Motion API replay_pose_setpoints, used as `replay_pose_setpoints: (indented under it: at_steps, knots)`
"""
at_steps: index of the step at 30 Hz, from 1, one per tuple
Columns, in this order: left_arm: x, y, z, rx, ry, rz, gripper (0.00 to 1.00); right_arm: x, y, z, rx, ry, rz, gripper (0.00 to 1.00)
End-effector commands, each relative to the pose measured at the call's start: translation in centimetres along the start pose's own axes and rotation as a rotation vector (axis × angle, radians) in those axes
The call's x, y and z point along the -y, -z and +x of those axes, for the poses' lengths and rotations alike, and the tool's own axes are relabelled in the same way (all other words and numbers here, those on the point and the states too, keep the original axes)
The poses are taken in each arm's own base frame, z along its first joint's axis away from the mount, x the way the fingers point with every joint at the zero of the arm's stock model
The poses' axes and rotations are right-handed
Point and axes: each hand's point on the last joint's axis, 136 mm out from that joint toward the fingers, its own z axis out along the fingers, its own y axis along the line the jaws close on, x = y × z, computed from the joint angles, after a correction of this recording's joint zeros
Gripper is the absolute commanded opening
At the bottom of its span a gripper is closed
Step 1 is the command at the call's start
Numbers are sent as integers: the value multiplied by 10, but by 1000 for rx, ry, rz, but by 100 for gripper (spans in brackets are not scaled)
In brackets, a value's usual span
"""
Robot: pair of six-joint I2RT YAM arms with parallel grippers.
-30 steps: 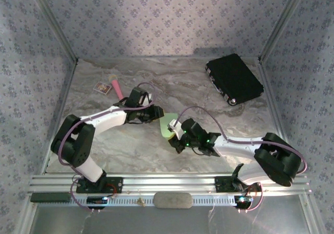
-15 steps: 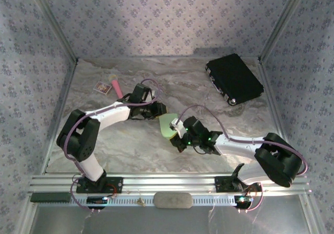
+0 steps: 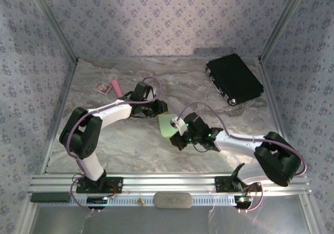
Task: Fold a paper plane with a square sheet of paper (pick it up from the middle)
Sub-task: Third fold the triangle at the center of the table.
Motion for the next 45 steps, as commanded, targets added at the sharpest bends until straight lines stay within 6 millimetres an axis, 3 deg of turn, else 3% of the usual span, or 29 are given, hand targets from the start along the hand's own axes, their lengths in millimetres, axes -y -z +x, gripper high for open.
replay_pose_setpoints:
  at_steps: [1,12,28,34,45]
  knots:
    - [9,-4,-4,-16,-27,32,29,-8,1,1,-25,-62,-64,0]
    - [2,-29,5,-95,-12,51,25,-6,-1,9,-33,-111,-109,0]
    - [-47,-66,46,-229,16,-48,17,3,-10,12,-62,-169,-131,0]
    - [-56,-75,49,-255,10,-72,15,13,-12,13,-67,-212,-126,0]
    - [-55,-79,47,-268,-5,-79,15,32,-13,14,-55,-273,-116,0]
